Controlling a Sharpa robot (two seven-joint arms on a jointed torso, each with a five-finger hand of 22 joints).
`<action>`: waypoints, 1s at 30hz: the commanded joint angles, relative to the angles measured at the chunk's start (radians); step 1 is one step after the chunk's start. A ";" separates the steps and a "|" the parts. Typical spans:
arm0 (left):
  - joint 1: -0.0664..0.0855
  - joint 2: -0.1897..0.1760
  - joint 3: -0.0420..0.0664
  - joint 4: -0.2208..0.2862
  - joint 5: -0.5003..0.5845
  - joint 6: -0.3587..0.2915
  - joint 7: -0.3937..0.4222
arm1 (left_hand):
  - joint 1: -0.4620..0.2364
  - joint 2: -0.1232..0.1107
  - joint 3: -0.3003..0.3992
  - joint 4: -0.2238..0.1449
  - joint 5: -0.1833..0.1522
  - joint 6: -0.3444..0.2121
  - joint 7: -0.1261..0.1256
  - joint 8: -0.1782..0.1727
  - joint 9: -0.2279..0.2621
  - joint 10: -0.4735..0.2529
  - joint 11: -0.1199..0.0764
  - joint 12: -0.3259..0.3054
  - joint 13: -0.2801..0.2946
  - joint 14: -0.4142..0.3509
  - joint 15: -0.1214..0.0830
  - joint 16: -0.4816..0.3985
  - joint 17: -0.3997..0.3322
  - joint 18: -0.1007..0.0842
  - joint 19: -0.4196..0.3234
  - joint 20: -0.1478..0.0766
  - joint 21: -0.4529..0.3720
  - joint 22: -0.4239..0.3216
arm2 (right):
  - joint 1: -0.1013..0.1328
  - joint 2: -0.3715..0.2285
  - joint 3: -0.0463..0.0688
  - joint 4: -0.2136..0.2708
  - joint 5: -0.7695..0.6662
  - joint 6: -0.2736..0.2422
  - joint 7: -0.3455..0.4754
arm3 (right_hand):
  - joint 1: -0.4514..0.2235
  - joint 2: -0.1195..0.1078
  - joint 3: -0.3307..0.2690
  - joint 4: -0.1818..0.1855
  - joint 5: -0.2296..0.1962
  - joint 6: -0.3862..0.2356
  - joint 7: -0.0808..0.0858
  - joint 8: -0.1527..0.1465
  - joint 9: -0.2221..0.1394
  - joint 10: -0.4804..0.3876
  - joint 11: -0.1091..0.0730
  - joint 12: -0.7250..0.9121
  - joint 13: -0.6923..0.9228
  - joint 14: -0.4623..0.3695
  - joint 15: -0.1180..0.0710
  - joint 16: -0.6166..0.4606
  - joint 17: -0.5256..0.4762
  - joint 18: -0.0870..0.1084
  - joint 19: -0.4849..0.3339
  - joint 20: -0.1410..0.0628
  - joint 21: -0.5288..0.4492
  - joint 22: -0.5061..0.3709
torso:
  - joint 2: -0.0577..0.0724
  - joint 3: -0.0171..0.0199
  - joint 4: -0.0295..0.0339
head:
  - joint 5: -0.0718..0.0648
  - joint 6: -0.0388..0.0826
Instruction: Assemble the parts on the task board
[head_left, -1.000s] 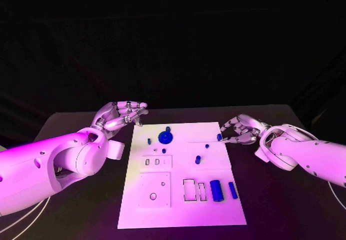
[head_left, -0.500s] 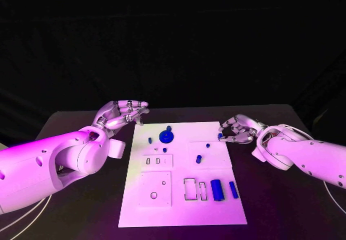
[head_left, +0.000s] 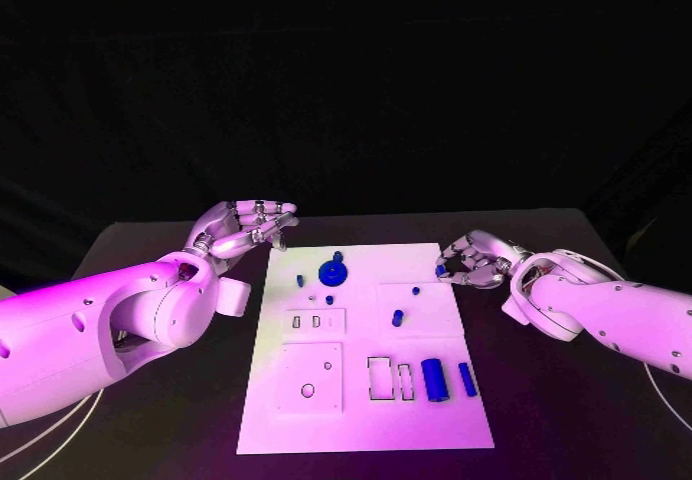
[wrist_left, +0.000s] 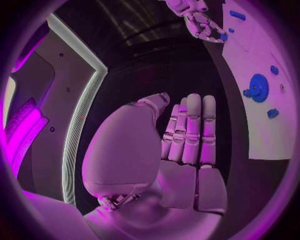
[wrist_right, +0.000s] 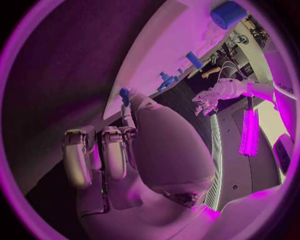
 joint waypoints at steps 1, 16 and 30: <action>0.001 0.001 0.001 0.001 0.003 0.017 0.004 | -0.006 -0.003 0.004 0.001 -0.007 -0.001 0.005 0.005 0.001 0.002 0.003 0.000 0.001 -0.009 0.001 0.006 0.000 0.021 -0.007 0.003 0.002 0.001 | -0.001 0.002 0.000 -0.001 -0.020 0.005 -0.007 | -0.002 0.008 0.006 0.000 -0.002 0.007 -0.003 0.006 -0.001 0.104 -0.004 0.004 0.263 0.104 -0.006 0.003 0.263 -0.014 0.105 -0.005 0.004 0.263 | 0.000 0.0001 0.0005 | 0.000 0.001; 0.001 0.001 0.001 -0.001 0.003 0.017 0.002 | -0.008 -0.003 0.005 0.001 -0.007 -0.002 0.005 0.005 0.001 0.002 0.003 -0.001 0.001 -0.010 0.001 0.007 0.000 0.021 -0.008 0.003 0.004 0.002 | -0.002 0.011 0.000 -0.002 -0.051 -0.043 -0.041 | -0.026 0.000 0.021 0.009 -0.004 0.016 -0.006 0.007 -0.002 0.104 -0.007 0.004 0.263 0.104 -0.009 0.003 0.263 -0.014 0.105 -0.008 0.004 0.263 | 0.000 -0.0001 0.0010 | -0.001 0.002; 0.001 0.001 0.001 -0.004 0.003 0.017 0.003 | -0.008 -0.003 0.005 0.001 -0.007 -0.002 0.005 0.005 0.001 0.002 0.003 -0.001 0.001 -0.010 0.001 0.007 0.000 0.021 -0.008 0.003 0.004 0.002 | -0.002 0.019 0.000 0.013 -0.087 -0.153 -0.068 | -0.060 0.006 0.049 0.021 -0.004 0.051 -0.021 0.028 0.004 0.104 -0.021 0.004 0.263 0.104 -0.013 0.003 0.263 -0.014 0.105 -0.013 0.004 0.263 | -0.001 -0.0002 0.0007 | 0.001 -0.002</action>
